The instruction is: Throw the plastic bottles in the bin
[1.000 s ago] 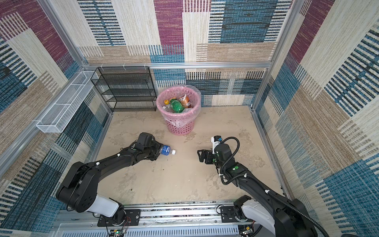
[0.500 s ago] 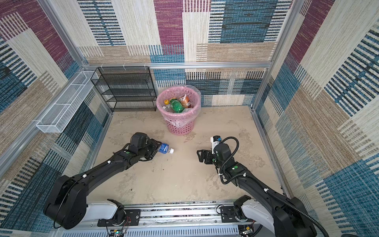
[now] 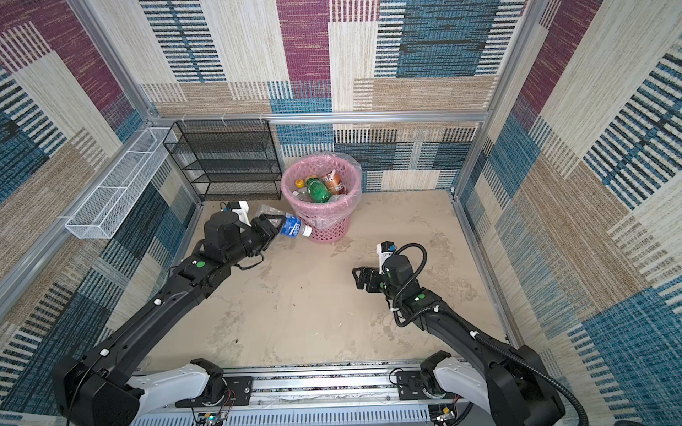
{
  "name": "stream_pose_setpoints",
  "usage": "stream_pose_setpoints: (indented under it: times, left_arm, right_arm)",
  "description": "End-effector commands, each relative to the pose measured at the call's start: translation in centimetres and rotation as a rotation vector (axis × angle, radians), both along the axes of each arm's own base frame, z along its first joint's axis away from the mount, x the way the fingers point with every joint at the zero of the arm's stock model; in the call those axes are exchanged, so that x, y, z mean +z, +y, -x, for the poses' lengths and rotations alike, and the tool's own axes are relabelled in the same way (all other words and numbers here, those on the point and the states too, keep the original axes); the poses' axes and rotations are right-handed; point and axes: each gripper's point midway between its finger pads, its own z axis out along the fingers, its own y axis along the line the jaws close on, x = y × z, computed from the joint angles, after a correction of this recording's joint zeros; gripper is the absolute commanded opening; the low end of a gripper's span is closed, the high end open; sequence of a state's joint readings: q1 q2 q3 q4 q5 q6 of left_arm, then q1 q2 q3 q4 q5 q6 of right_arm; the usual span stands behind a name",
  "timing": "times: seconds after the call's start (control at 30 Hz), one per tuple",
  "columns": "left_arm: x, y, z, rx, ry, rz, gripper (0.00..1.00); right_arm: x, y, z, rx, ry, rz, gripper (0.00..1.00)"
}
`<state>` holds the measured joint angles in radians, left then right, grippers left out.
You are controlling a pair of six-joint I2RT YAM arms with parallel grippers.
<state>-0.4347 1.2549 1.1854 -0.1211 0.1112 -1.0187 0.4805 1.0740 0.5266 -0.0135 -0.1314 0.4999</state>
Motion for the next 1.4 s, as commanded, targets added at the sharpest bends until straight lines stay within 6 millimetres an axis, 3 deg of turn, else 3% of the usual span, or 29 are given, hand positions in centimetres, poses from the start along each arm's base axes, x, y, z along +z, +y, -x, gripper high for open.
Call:
stream_pose_setpoints:
  times: [0.0,0.13,0.2,0.27,0.4,0.5,0.63,1.0,1.1,1.23,1.37]
  left_arm:
    - [7.2,-2.0,-2.9,-0.063,-0.212,-0.037,0.60]
    - [16.1,-5.2,-7.4,-0.136,-0.407,-0.035,0.75]
    - [19.5,-5.7,-7.6,-0.162,-0.480,-0.024,0.85]
    - [22.2,-4.7,-6.4,-0.122,-0.564,-0.023,0.91]
    - [24.5,-1.4,-3.5,-0.009,-0.641,-0.078,0.97]
    - [24.1,-0.4,-1.9,0.002,-0.643,-0.095,0.97]
    - [20.6,0.3,-0.6,0.002,-0.571,-0.099,0.94]
    - [4.3,4.0,1.8,0.060,-0.251,-0.245,0.94]
    - [0.4,6.6,2.2,0.108,-0.182,-0.296,0.95]
    - [-3.8,11.4,2.2,0.222,-0.091,-0.340,0.97]
    - [-7.5,16.5,2.3,0.358,-0.002,-0.413,0.98]
  right_arm:
    - [1.8,0.2,-0.5,-0.003,-0.044,-0.024,0.91]
    - [3.4,-0.3,-0.5,-0.019,-0.074,-0.013,0.91]
    - [4.1,-0.8,-0.3,-0.035,-0.087,-0.006,0.93]
    - [4.5,-1.4,0.2,-0.053,-0.099,-0.011,0.94]
    - [4.8,-1.8,0.9,-0.067,-0.104,-0.032,0.94]
    - [4.4,-1.7,1.0,-0.063,-0.094,-0.035,0.94]
    - [4.0,-1.5,0.8,-0.053,-0.089,-0.023,0.94]
    - [3.1,-1.9,-0.6,-0.062,-0.058,-0.014,0.94]
    - [2.7,-2.9,-1.7,-0.087,-0.052,0.011,0.95]
    - [2.7,-4.6,-4.0,-0.135,-0.049,0.031,0.96]
    - [3.8,-8.6,-6.7,-0.268,-0.102,0.051,0.99]
